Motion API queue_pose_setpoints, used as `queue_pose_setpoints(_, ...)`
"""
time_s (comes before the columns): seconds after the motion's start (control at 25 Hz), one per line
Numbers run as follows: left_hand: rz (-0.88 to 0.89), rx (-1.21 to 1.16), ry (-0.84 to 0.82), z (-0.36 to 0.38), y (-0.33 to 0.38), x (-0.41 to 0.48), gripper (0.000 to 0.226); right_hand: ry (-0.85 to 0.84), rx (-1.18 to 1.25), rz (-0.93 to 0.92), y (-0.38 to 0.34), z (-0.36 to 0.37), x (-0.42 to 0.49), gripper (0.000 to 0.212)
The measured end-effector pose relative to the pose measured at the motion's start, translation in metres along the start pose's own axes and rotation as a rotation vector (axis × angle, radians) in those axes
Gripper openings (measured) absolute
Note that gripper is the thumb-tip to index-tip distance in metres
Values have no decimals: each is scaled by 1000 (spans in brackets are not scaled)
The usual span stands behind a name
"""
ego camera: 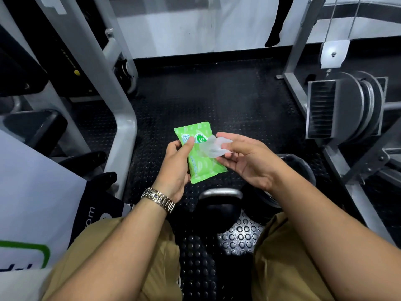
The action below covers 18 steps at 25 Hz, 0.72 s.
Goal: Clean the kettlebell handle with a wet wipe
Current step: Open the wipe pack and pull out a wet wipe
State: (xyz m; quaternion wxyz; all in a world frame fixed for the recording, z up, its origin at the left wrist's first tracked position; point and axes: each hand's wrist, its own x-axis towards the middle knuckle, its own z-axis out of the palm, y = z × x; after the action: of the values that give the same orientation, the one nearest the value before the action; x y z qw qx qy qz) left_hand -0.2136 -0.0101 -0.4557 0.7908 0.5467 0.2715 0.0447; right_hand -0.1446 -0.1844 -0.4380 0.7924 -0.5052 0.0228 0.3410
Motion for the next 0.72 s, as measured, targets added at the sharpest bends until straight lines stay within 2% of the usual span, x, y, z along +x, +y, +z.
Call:
queue_pose_setpoints(0.12,-32,59,-30,0,0,-5,54,31,-250,-62,7,1,-3,37)
queue_pose_setpoints(0.28,-39,132,-13,-1,-3,-7,32,140,-428,-174,10,4,-9,26)
queue_pose_setpoints(0.52,-41,97,-27,-2,-8,-7,19,105,-239,-308,14,13,-18,31)
queue_pose_setpoints(0.72,-31,117,21,-6,-8,-5,15,93,-40,-244,6,8,-24,30)
